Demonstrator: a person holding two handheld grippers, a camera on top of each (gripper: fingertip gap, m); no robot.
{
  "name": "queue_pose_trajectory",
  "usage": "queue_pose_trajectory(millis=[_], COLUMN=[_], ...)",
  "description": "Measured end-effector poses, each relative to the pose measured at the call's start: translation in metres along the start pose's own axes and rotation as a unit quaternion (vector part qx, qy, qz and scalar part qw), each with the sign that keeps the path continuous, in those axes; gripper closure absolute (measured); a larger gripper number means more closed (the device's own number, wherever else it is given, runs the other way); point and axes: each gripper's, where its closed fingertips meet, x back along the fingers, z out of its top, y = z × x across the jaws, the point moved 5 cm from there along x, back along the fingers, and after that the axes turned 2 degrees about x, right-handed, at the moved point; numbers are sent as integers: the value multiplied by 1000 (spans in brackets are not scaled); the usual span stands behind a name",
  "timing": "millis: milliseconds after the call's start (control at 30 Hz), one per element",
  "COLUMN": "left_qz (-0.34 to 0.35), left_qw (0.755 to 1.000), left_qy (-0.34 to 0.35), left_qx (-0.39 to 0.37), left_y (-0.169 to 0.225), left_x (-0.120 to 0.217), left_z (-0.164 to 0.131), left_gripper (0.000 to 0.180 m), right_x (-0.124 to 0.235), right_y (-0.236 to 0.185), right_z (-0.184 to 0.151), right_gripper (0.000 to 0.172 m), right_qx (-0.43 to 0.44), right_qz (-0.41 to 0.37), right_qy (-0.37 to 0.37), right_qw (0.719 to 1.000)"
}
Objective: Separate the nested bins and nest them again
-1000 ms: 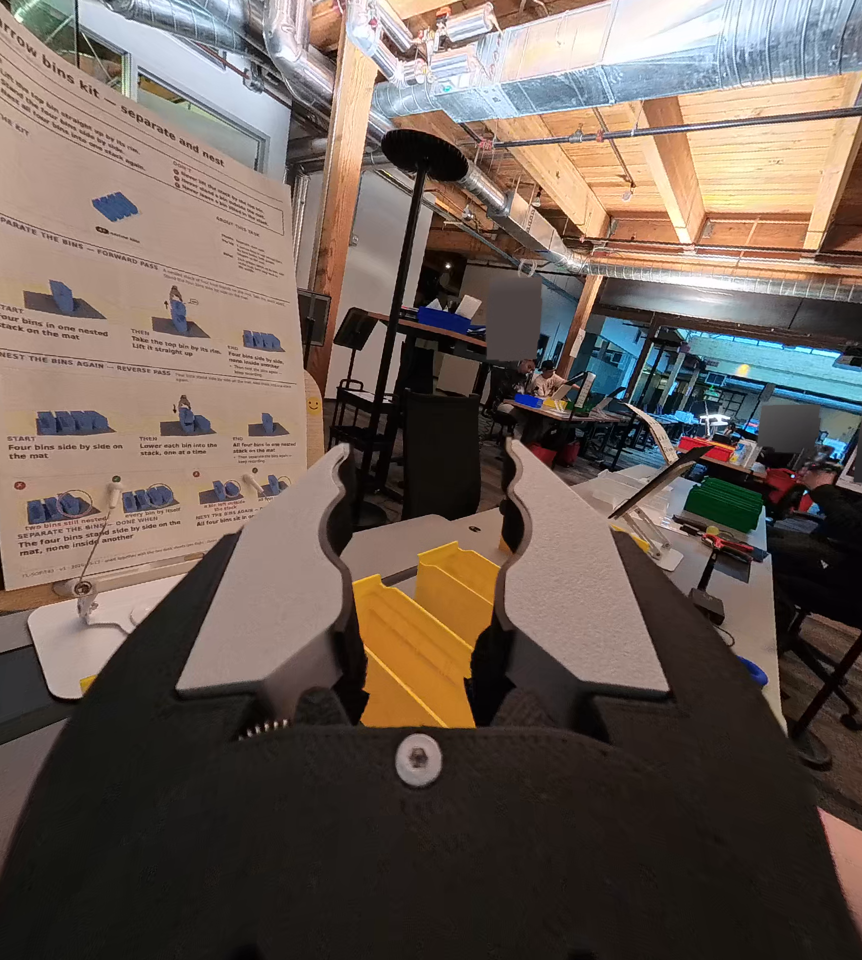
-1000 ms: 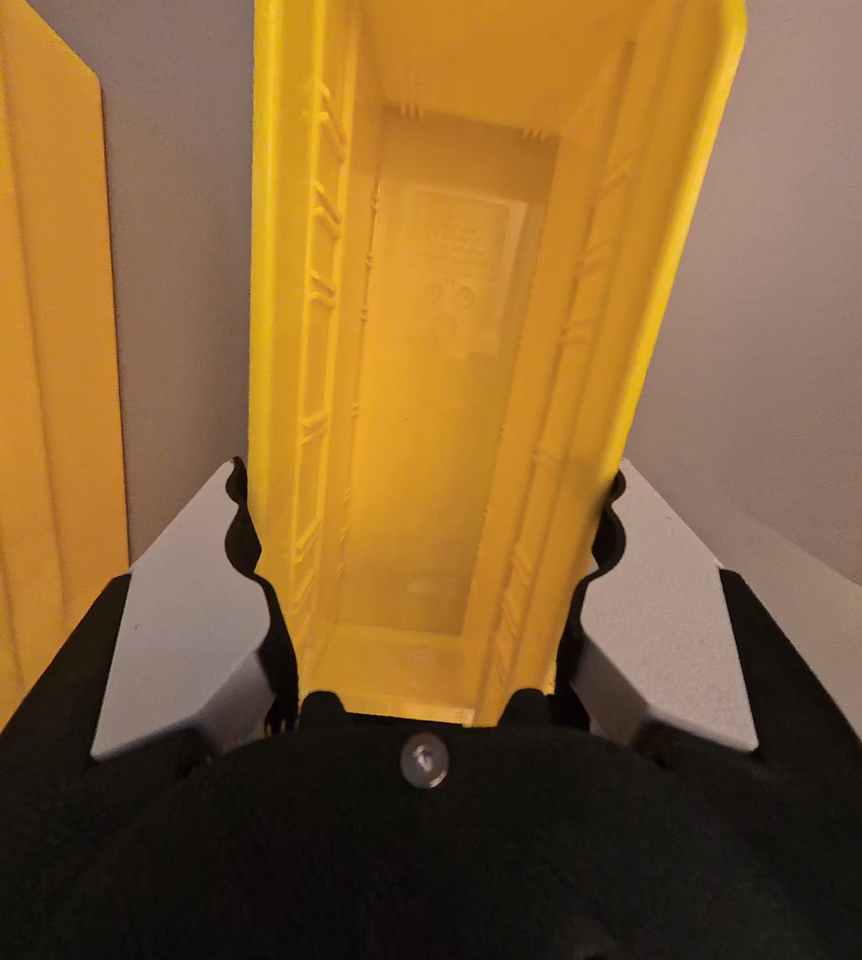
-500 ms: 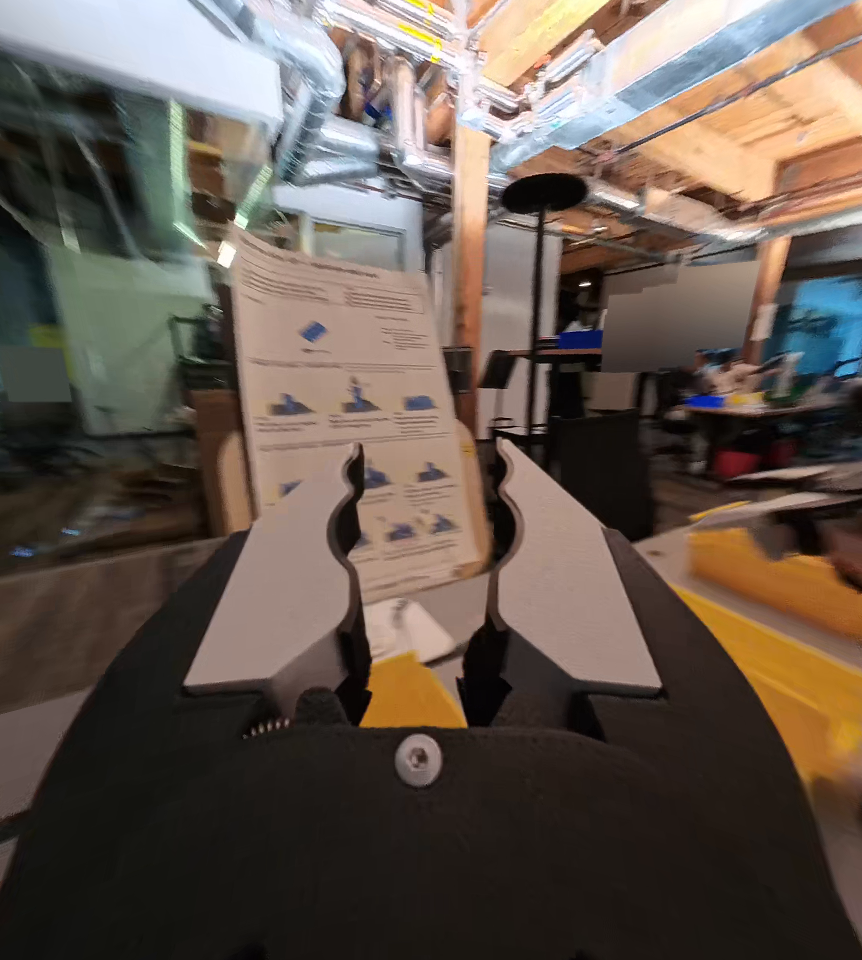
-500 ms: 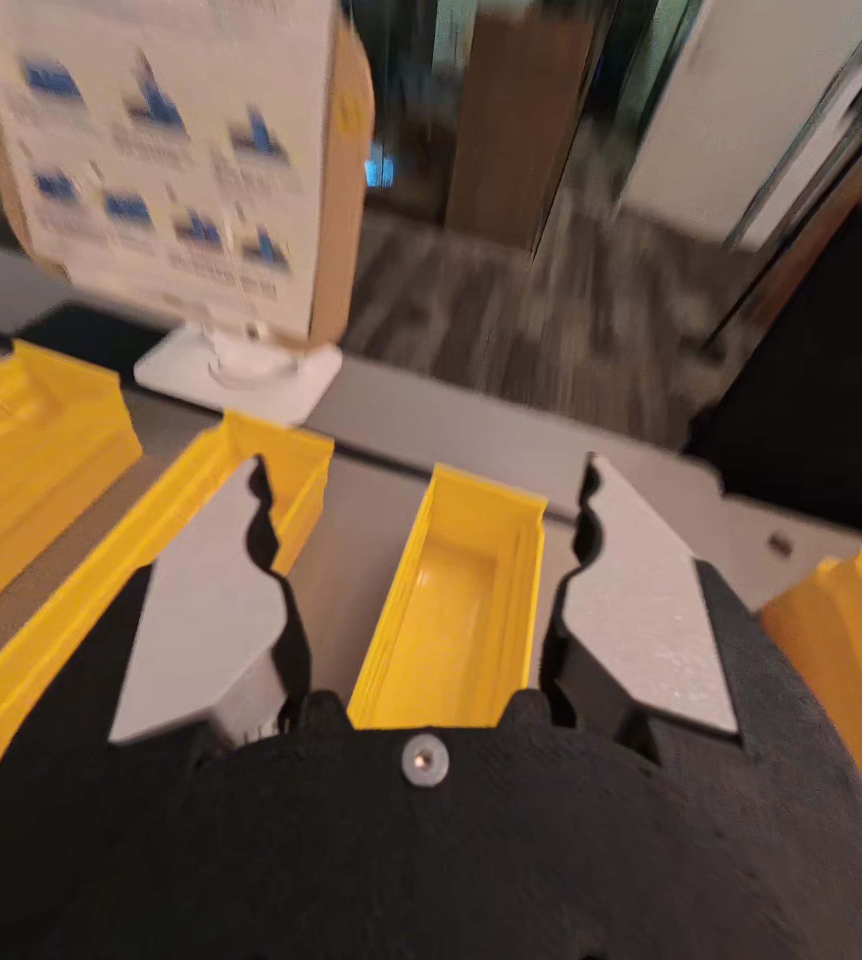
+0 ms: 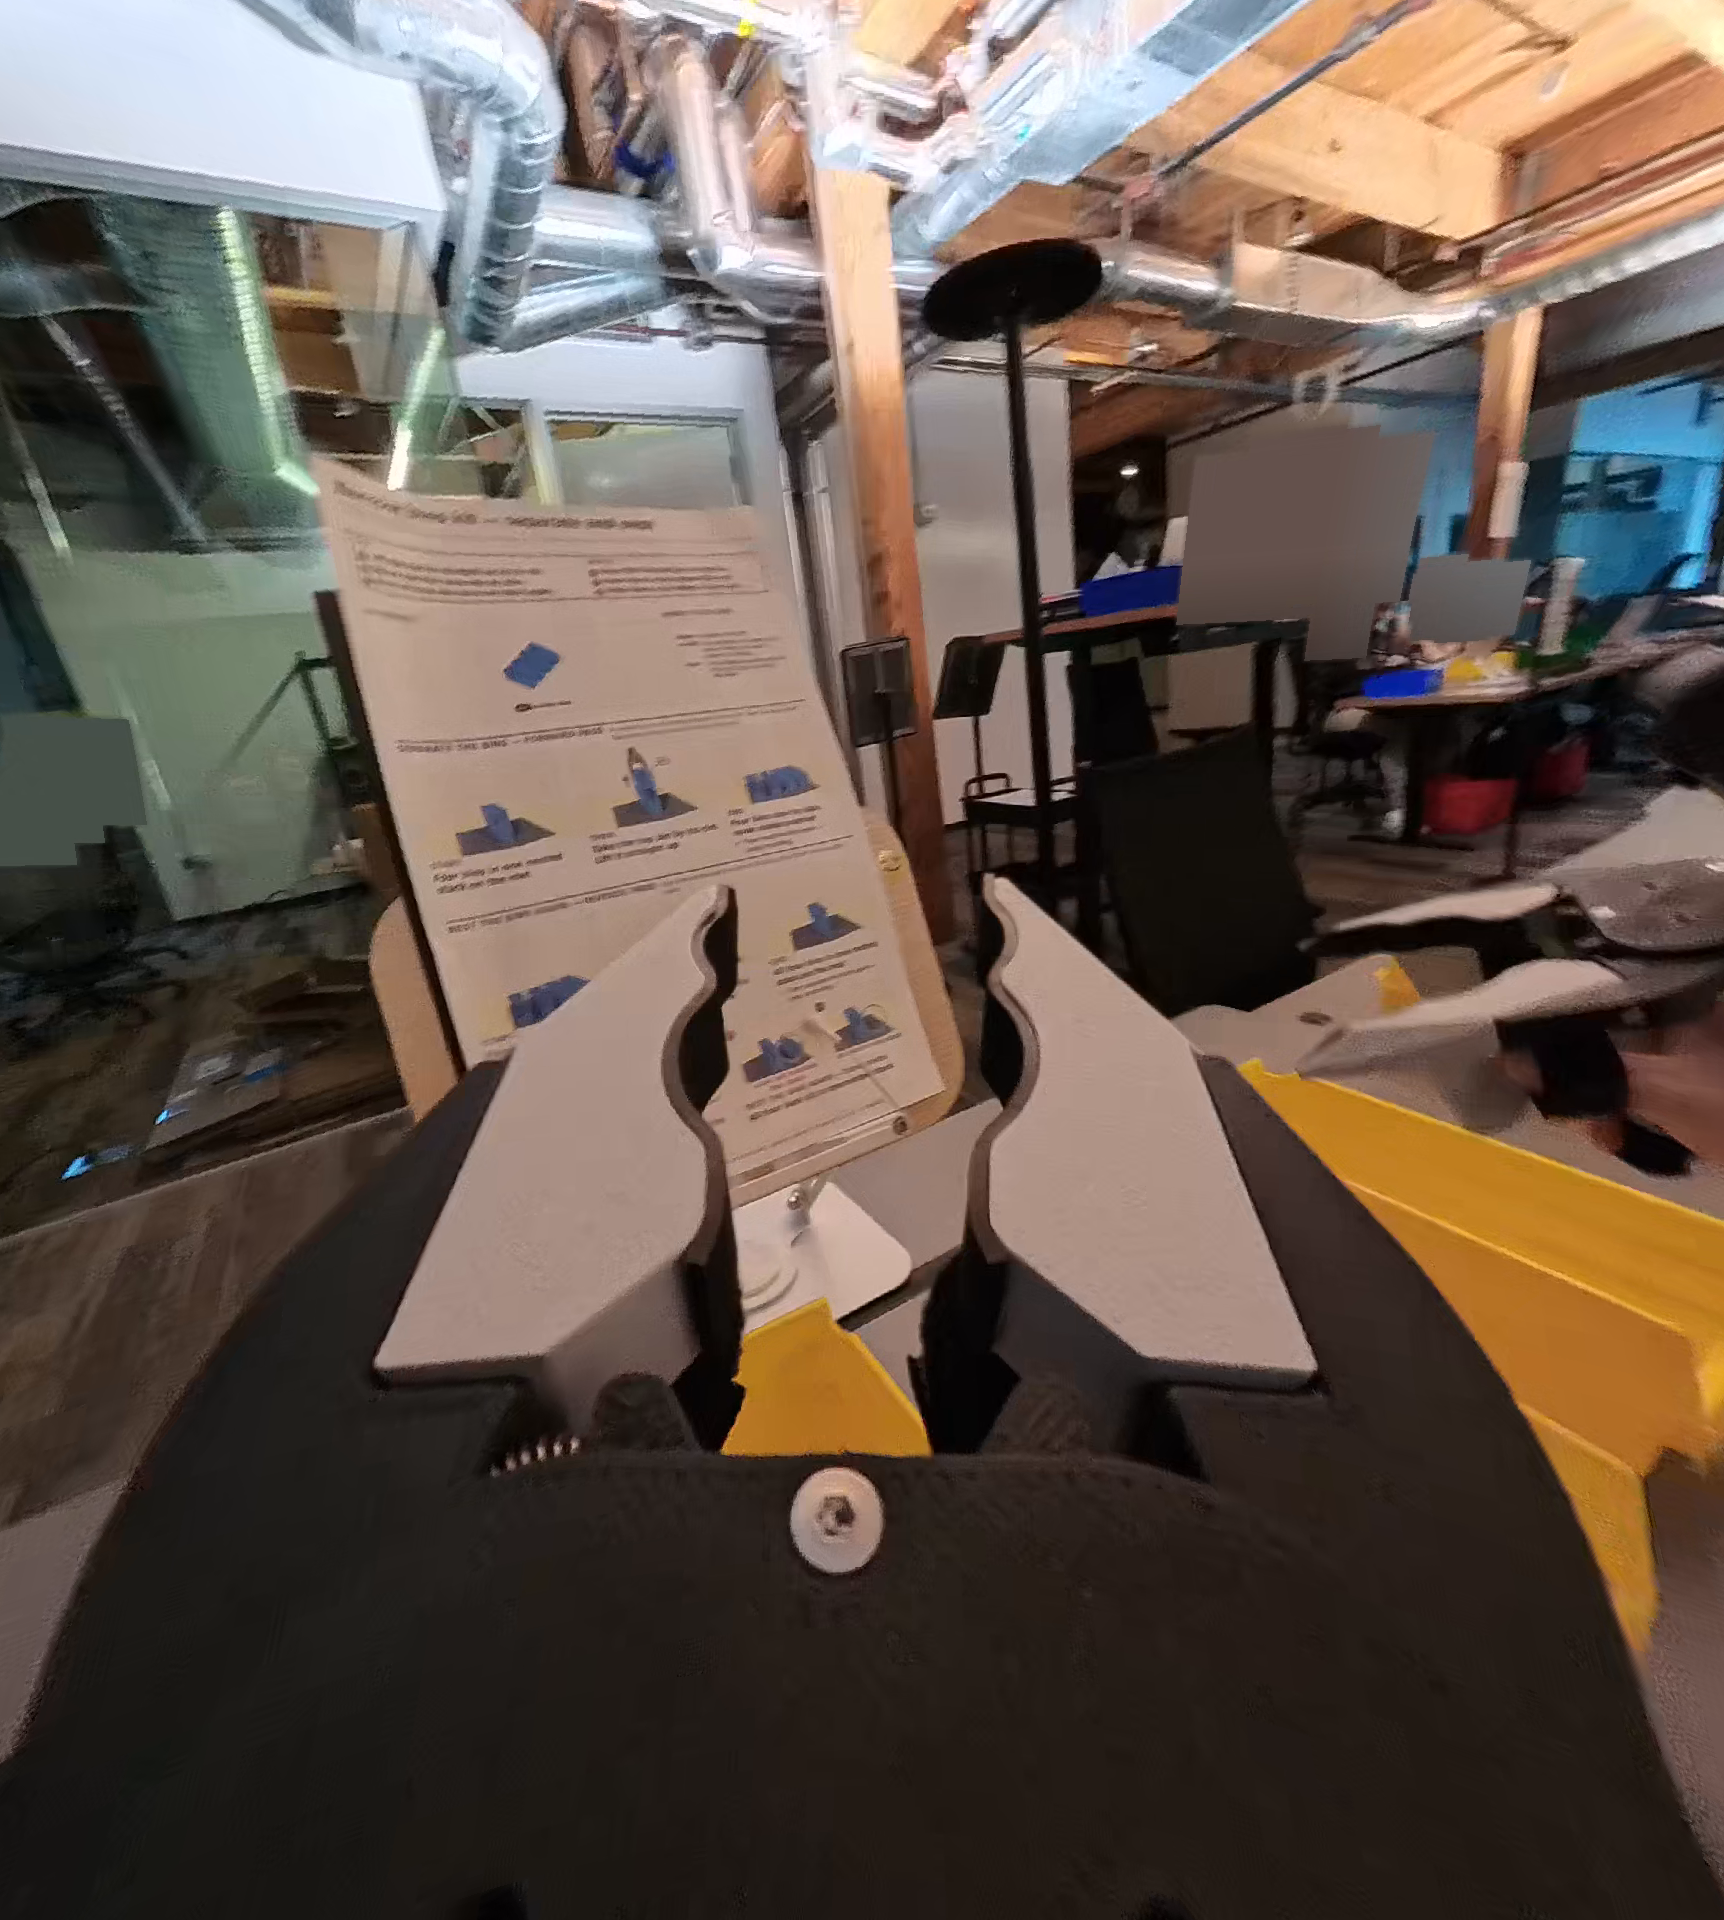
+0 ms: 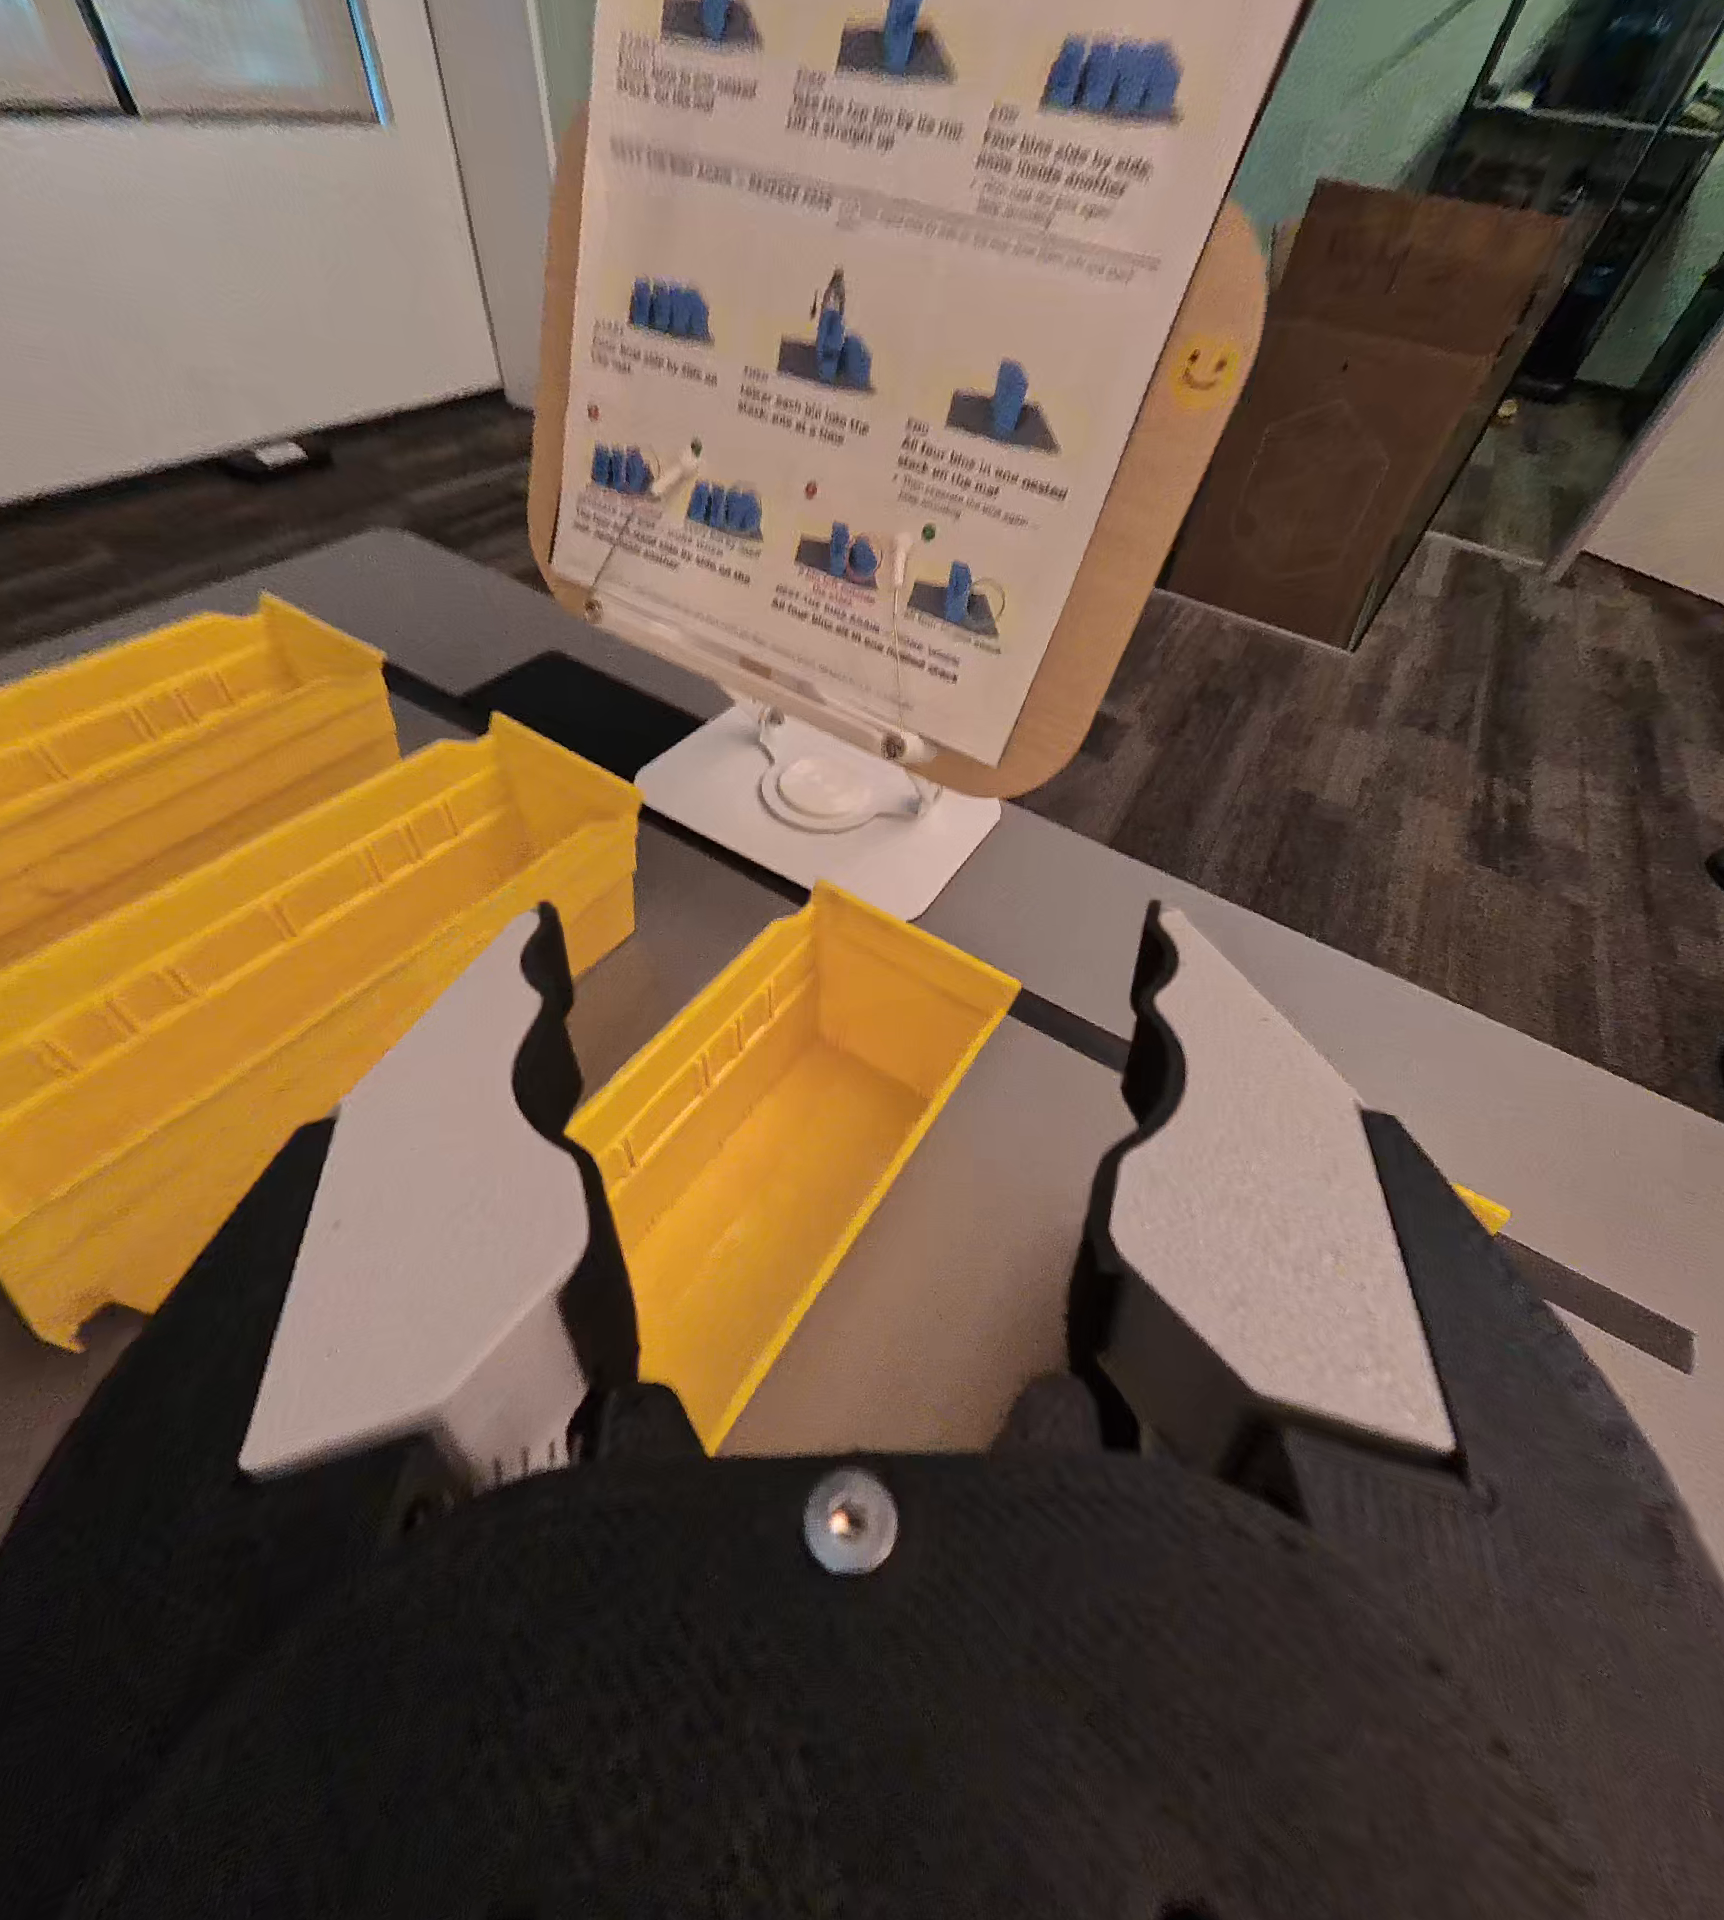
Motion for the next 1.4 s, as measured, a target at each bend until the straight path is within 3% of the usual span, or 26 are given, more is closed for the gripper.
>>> queue_pose_trajectory(millis=[67, 267, 433, 567, 667, 800, 900, 1033, 1167, 1400], left_qz=[18, -17, -32, -50, -66, -71, -65, -84, -91, -93], left_qw=[999, 995, 991, 986, 982, 982, 982, 978, 978, 973], left_qy=[-17, -61, -34, -3, -9, -13, -9, 1, 7, 21], left_qx=[26, 76, 129, 161, 176, 177, 177, 192, 189, 209], left_y=[-6, -26, -43, -48, -48, -49, -53, -51, -49, -56], left_x=[-7, -1, 22, 32, 35, 40, 44, 48, 51, 58], left_z=[-9, -20, -9, 0, -1, 0, 1, 5, 9, 11], left_gripper=[134, 132, 135, 137, 137, 141, 141, 142, 142, 143], right_x=[-12, -41, -51, -66, -81, -103, -109, -114, -111, -99], right_y=[-3, -10, -20, -38, -41, -45, -47, -48, -46, -51], right_z=[-10, -37, -67, -83, -96, -108, -124, -143, -141, -127], right_gripper=[63, 62, 44, 41, 35, 48, 39, 26, 45, 56], right_qx=[6, -63, -135, -146, -124, -165, -135, -182, -188, -243], right_qz=[-5, 19, -9, -37, -63, -62, -88, -79, -71, -32], right_qy=[-30, -86, -173, -238, -345, -430, -484, -531, -547, -578], right_qw=[1000, 994, 976, 960, 928, 885, 860, 824, 812, 778])
